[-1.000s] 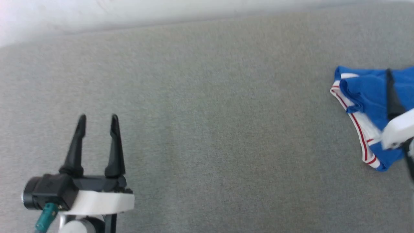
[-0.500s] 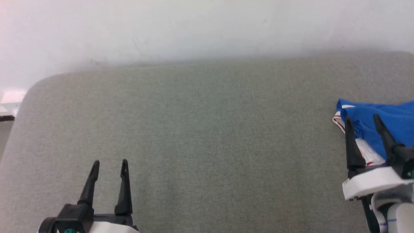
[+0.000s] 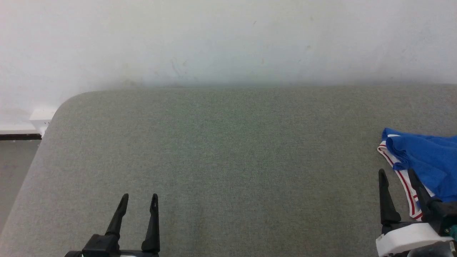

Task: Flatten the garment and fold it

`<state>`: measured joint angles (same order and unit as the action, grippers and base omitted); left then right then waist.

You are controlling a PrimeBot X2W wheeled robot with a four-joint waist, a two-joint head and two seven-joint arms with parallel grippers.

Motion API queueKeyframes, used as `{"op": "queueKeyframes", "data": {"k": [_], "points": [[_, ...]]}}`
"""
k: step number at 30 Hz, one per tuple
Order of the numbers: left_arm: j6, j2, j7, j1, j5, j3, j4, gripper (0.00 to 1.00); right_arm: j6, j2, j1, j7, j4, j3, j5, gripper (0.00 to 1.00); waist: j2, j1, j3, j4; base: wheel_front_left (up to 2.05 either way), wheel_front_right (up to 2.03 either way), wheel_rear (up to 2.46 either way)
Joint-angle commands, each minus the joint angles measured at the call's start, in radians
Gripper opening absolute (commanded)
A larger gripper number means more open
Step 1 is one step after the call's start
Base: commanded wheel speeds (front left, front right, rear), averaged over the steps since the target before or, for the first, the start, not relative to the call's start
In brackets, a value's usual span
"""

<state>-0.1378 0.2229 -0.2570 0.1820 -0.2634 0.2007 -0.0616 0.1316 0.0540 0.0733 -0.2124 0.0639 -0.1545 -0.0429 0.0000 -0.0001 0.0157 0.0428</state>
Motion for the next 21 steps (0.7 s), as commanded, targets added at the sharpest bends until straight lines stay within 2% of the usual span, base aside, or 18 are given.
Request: {"op": "queueKeyframes", "data": {"k": [1, 14, 15, 21], "points": [[0.01, -0.009, -0.005, 0.006, 0.011, -0.004, 0.007, 1.0, -0.001, -0.004, 0.012, -0.01, 0.015, 0.001, -0.013, 1.0, 0.0, 0.0001, -0.001, -0.003, 0.0, 0.0, 0.0], [0.053, -0.048, -0.005, -0.013, 0.046, -0.059, 0.015, 1.0, -0.001, -0.004, -0.018, -0.033, 0.057, 0.029, -0.004, 1.0, 0.0, 0.0001, -0.025, -0.021, 0.0, 0.0, 0.0], [0.049, -0.044, 0.001, -0.004, 0.037, -0.055, 0.013, 0.0, 0.0, 0.0, -0.009, -0.026, 0.054, 0.029, -0.008, 0.0, 0.0, 0.0002, -0.025, -0.02, 0.0, 0.0, 0.0], [0.05, -0.045, 0.003, -0.005, 0.038, -0.054, 0.014, 0.0, 0.0, 0.001, -0.008, -0.024, 0.054, 0.03, -0.008, 0.0, 0.0, 0.0003, -0.025, -0.021, 0.0, 0.0, 0.0]]}}
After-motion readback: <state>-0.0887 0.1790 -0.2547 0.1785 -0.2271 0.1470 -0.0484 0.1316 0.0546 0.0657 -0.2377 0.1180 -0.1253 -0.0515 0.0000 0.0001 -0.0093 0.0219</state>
